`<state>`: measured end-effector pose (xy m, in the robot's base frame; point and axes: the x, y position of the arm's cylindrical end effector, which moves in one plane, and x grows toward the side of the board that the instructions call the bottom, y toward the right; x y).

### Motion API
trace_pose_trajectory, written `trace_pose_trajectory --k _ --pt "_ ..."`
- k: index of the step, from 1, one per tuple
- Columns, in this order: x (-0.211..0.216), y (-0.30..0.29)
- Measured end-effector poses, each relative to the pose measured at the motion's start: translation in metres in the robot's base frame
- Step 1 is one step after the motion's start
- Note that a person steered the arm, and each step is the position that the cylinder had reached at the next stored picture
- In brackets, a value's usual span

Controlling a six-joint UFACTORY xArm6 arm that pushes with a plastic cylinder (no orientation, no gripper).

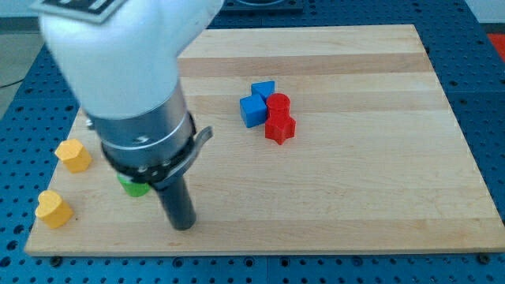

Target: Push the green circle into the green star

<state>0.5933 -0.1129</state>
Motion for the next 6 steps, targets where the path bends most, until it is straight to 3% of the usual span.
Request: trace_pose_trajectory --k 2,4,6 --pt "-0.007 -0.044" --pt "-0.037 -0.044" --pt "-0.033 -0.055"
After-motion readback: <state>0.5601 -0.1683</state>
